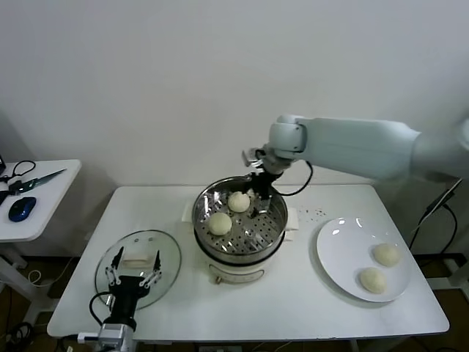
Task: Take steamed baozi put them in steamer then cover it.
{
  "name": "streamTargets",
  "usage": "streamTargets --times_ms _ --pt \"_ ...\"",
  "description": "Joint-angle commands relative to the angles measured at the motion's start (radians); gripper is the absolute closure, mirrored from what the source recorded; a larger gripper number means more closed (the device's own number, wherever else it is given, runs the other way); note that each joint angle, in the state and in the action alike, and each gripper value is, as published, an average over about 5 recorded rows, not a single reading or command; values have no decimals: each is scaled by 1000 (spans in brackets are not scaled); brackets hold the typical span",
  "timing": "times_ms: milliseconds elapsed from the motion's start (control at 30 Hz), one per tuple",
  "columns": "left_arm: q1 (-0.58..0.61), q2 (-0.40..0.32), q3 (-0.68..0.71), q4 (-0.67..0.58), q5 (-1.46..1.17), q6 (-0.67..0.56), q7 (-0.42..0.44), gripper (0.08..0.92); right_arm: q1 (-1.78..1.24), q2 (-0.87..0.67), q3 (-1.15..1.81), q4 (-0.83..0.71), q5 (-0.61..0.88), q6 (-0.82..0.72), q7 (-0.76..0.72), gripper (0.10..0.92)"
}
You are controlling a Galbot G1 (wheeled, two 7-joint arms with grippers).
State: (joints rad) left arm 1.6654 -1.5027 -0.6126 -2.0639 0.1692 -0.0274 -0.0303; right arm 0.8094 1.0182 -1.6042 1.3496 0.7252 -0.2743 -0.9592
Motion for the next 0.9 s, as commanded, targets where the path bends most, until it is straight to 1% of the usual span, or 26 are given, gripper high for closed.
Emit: streamTargets --times_ms 33,233,433,667,900 --pt "5 0 -6 3 0 1 1 177 60 -401 -31 190 -166 29 -66 203" --pt "16 0 -13 5 2 -1 1 177 -60 -553 -33 200 -364 64 -74 203" --pt "22 -5 -14 3 10 1 0 177 -295 -634 79 148 -524 98 -68 203" --pt "25 -13 -15 8 25 4 -1 177 -526 -640 223 60 -596 113 -67 203" --pt "31 -16 -20 14 30 4 -3 177 -644 -595 320 -15 -623 121 -68 203"
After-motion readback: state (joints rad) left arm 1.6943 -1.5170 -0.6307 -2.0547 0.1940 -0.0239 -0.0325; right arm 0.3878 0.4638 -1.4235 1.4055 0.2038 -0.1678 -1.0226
